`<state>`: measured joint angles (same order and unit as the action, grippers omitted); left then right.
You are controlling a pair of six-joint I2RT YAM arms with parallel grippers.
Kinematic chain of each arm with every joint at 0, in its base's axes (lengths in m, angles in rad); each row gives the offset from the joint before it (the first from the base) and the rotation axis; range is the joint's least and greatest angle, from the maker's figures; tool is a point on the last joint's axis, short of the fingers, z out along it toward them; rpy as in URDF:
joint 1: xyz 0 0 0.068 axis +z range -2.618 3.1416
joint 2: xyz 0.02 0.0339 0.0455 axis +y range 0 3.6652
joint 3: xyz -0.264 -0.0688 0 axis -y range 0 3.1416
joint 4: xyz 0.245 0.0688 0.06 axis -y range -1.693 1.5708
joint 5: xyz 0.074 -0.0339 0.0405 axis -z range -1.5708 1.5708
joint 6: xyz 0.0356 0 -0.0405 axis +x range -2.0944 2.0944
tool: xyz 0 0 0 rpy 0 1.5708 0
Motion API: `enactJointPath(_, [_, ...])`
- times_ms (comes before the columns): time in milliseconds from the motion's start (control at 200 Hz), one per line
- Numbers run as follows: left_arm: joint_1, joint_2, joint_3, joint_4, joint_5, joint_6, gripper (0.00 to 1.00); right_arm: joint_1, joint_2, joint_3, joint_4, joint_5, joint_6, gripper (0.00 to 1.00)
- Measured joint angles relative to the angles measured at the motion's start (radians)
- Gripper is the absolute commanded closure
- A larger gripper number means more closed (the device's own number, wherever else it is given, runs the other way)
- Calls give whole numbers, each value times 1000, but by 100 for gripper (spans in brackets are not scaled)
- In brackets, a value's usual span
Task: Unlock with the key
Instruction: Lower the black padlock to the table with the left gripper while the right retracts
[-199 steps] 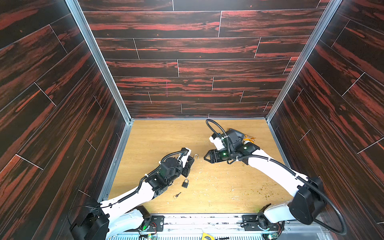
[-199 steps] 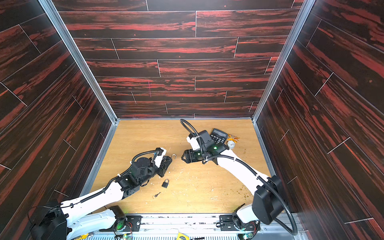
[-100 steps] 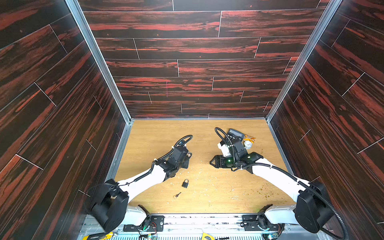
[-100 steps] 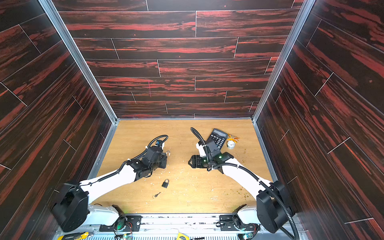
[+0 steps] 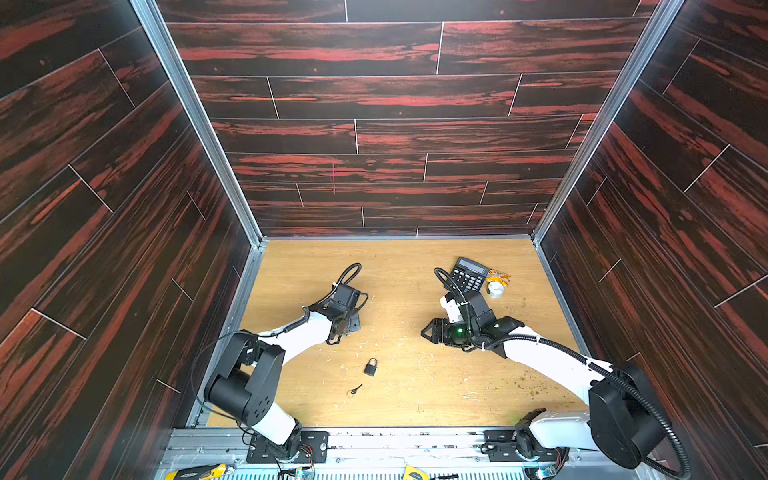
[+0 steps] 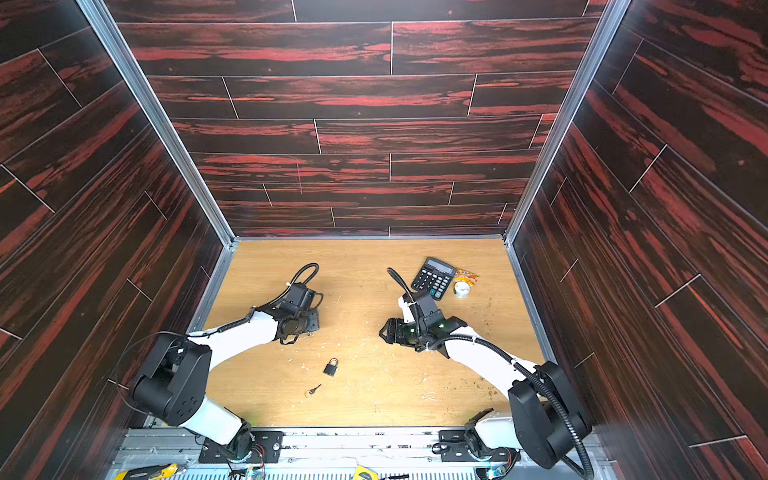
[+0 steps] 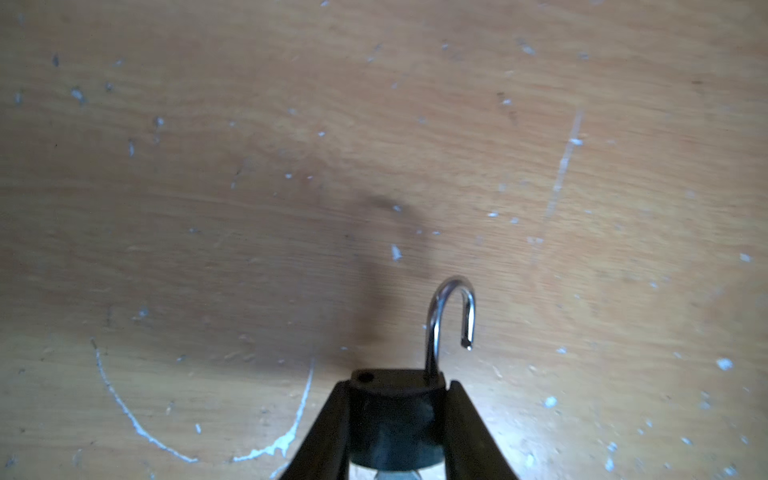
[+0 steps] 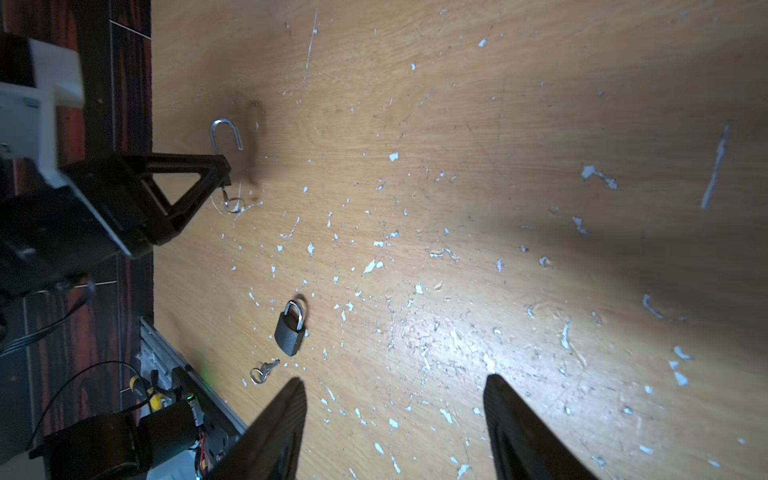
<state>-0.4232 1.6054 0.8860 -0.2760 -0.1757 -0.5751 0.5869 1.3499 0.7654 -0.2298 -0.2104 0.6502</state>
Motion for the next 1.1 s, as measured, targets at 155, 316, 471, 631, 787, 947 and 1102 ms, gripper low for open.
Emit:
enactJointPath(155, [18,38,22,-28,-2,-20,100,0,0,-4,20,0,18,30])
enactJointPath(316, [32,80,42,-64,-12,-28,100,0,0,-13,38,0,31,30])
enactJointPath(471, [40,113,65,-95,-22,-28,100,0,0,-22,44,1,35,30])
enactJointPath(631, [43,134,80,-106,-31,-28,84,0,0,-22,47,2,34,30])
enactJointPath(787, [45,135,84,-114,-34,-28,66,0,0,-22,47,5,34,30])
enactJointPath(947, [49,135,84,-121,-34,-29,56,1,0,-22,45,10,30,30])
enactJointPath(1102, [51,125,83,-123,-27,-32,51,18,0,-3,26,21,26,30])
